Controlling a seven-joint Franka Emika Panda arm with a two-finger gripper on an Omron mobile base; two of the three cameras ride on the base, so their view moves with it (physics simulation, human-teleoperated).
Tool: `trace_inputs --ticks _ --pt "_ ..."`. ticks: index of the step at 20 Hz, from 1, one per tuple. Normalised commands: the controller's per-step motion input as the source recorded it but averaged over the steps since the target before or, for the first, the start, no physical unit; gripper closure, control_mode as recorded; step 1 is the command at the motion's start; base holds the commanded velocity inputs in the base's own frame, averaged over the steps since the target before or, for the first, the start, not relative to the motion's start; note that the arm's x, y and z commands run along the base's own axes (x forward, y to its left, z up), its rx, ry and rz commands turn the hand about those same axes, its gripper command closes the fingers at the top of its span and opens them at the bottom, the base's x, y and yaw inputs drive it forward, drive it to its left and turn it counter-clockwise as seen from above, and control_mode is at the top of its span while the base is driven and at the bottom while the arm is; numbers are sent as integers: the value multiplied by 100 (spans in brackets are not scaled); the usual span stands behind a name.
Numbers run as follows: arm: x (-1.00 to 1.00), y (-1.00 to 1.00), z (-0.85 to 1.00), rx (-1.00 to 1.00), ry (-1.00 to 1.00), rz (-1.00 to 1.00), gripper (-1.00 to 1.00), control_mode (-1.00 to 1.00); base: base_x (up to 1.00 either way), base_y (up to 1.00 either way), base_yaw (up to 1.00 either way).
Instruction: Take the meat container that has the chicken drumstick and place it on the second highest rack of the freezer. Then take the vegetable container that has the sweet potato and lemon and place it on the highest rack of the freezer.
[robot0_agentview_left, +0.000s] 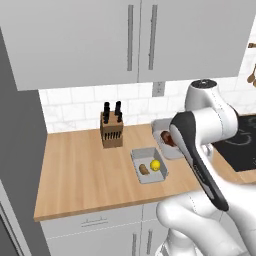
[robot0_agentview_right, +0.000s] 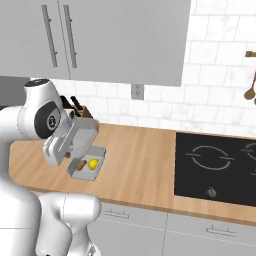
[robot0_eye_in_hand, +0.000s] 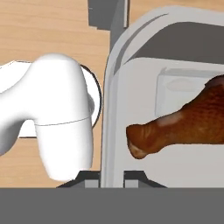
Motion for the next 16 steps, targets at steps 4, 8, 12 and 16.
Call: trace_inputs --ticks 4,8,12,16 --pt "-11 -9 0 -1 0 0 100 -100 0 0 0" --pt "-7 -21 0 3 0 0 100 -100 0 0 0" --pt "0 -4 0 1 0 0 100 -100 0 0 0" --pt "-2 -2 0 0 0 0 100 -100 0 0 0"
